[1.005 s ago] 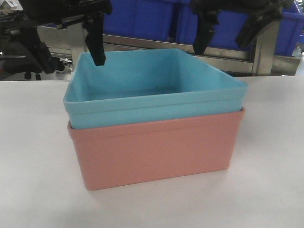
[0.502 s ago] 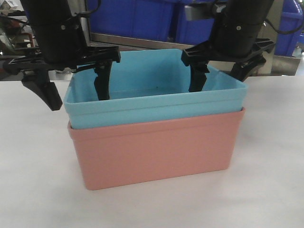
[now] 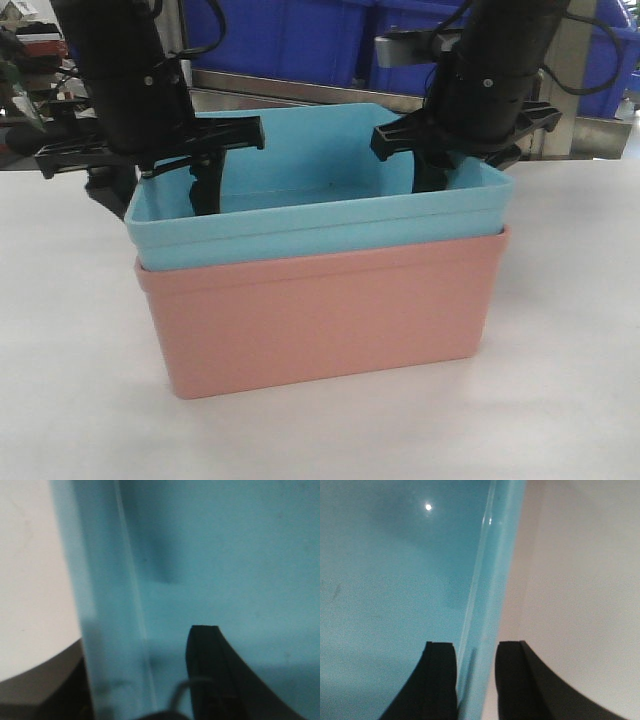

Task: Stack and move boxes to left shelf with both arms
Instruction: 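Lower both grippers onto opposite rims of the light-blue tub, then grip both rims and lift the stacked tubs toward the robot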

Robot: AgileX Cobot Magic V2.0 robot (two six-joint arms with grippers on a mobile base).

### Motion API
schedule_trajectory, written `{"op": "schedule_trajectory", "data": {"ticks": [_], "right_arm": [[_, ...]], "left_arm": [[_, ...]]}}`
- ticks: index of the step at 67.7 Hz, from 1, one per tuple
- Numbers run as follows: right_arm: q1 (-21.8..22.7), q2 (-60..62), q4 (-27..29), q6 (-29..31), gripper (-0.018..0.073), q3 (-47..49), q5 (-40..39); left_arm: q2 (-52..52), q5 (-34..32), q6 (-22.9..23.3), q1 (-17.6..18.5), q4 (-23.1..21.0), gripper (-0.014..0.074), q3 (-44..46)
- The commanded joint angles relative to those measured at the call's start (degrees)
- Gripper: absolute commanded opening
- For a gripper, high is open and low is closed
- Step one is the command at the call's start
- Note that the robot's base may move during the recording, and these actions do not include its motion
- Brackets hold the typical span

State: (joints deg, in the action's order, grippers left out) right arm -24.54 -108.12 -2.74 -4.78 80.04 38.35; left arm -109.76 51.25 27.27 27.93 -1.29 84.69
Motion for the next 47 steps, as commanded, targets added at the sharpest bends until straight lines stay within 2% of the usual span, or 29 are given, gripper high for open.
{"op": "schedule_trajectory", "data": {"ticks": [1, 22, 36, 47], "right_arm": [[0.36, 3.06, -1.50, -0.16, 0.0025, 1.89, -2.16], [0.36, 3.33, -1.04, -2.89, 0.0037, 1.89, 0.05], [0.36, 5.81, 0.37, -3.99, 0.0037, 1.75, 1.63], [0.36, 9.01, 0.42, -4.06, 0.0037, 1.62, 2.49]], "left_arm": [[2.48, -0.19, -0.71, 0.17, 0.77, -0.0019, 1.38], [2.69, 0.26, -0.71, 0.54, 3.06, -0.0003, 1.38], [5.38, 2.12, -0.71, 3.57, 7.94, -0.0003, 1.38], [7.31, 2.63, -0.71, 5.14, 7.86, -0.0003, 1.38]]}}
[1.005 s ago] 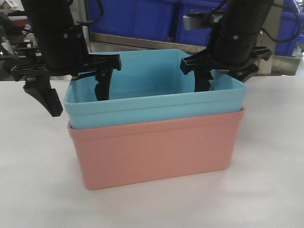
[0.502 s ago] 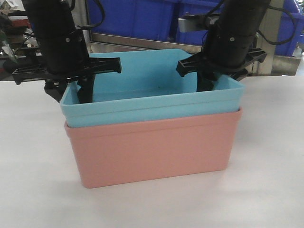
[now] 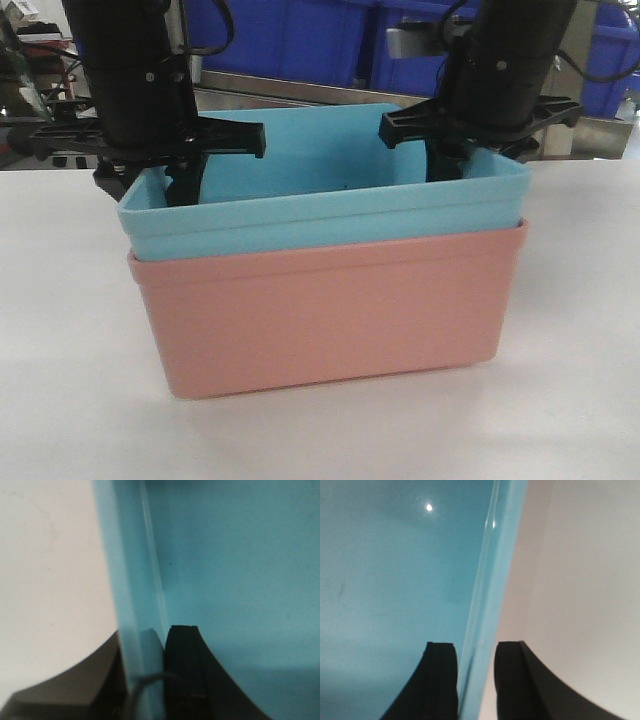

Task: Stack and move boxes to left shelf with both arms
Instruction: 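Grip both rims and lift the stacked tubs toward the robot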

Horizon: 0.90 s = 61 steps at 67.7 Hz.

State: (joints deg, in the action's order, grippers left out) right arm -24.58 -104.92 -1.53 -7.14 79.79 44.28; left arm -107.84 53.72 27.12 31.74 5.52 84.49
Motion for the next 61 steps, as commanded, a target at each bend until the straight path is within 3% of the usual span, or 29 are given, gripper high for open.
{"op": "schedule_trajectory", "data": {"ticks": [1, 19, 52, 61], "right_arm": [[0.40, 6.08, -0.78, -1.70, 0.0037, 1.79, -3.24], [0.40, 15.28, -0.78, -1.72, 0.0037, -5.11, -5.14], [-0.36, 31.40, 0.20, -1.72, 0.0037, -15.70, -9.01], [-2.09, 33.94, 0.25, -2.13, 0.0037, -17.56, -10.23]], "left_arm": [[5.61, 0.15, -0.57, 1.63, 1.06, -0.0003, 1.58], [11.54, -0.32, -0.49, 1.77, 1.57, -0.0003, -1.87], [33.48, -14.78, -0.49, 3.38, 3.14, -0.0003, -21.72], [36.82, -15.53, -0.49, 3.38, 3.03, -0.0003, -24.30]]}}
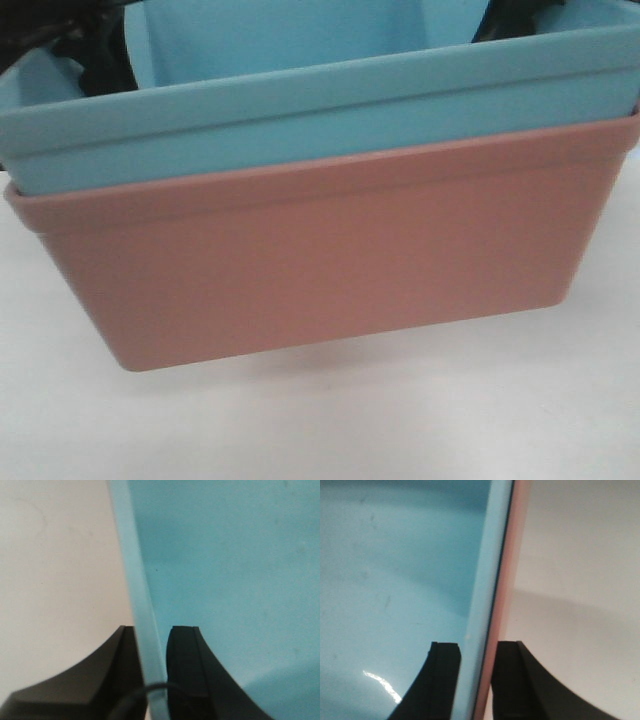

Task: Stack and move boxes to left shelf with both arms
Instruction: 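Grip both rims and lift the stacked tubs toward the robot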

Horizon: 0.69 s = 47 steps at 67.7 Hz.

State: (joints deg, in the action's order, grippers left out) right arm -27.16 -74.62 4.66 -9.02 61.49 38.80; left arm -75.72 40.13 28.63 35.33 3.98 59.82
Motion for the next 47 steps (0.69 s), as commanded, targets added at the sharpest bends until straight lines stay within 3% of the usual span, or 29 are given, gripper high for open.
{"op": "schedule_trajectory", "data": {"ticks": [1, 16, 26, 47], "right_arm": [[0.27, 3.94, -5.95, -0.39, 0.0037, 0.47, -4.92], [-2.92, 6.60, -6.10, -3.09, 0.0037, -4.17, -6.85], [-4.48, 7.91, -6.26, -3.95, 0.0038, -5.99, -6.28], [-7.60, 10.49, -13.91, -11.47, 0.0038, -6.59, -2.69]], "left_arm": [[5.00, -1.95, -2.00, -0.21, 4.57, -0.0003, 0.15], [7.35, -1.82, -1.70, 0.73, 4.57, -0.0003, -1.09], [7.48, -1.82, 2.40, 3.45, 5.85, -0.0003, -1.09], [7.48, 4.27, 19.59, 13.18, 23.48, -0.0003, -1.09]]}}
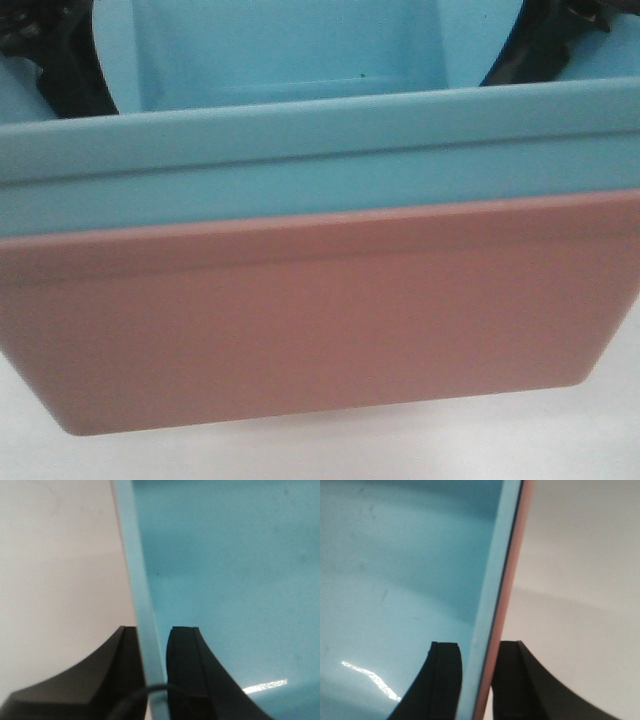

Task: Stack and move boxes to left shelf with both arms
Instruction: 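Grip both rims and lift the stacked tubs toward the robot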

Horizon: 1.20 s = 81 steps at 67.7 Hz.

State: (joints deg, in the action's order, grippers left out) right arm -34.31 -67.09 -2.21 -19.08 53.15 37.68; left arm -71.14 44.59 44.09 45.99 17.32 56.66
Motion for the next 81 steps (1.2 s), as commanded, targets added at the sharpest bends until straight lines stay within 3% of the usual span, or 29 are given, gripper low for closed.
{"op": "schedule_trajectory", "data": {"ticks": [1, 35, 81], "right_arm": [[-0.59, 3.05, -7.26, -1.76, 0.0038, 1.75, -1.57], [-11.34, 6.29, -18.42, -12.94, 0.0038, 1.75, 1.49], [-29.28, 12.47, -34.03, -32.03, 0.0038, 0.41, 8.75]], "left_arm": [[2.91, -0.19, 4.61, 2.76, 10.60, -0.0003, 2.06], [3.00, 1.39, 11.15, 13.74, 15.32, -0.0003, 2.06], [3.00, 12.63, 21.47, 28.78, 25.36, -0.0003, 2.06]]}}
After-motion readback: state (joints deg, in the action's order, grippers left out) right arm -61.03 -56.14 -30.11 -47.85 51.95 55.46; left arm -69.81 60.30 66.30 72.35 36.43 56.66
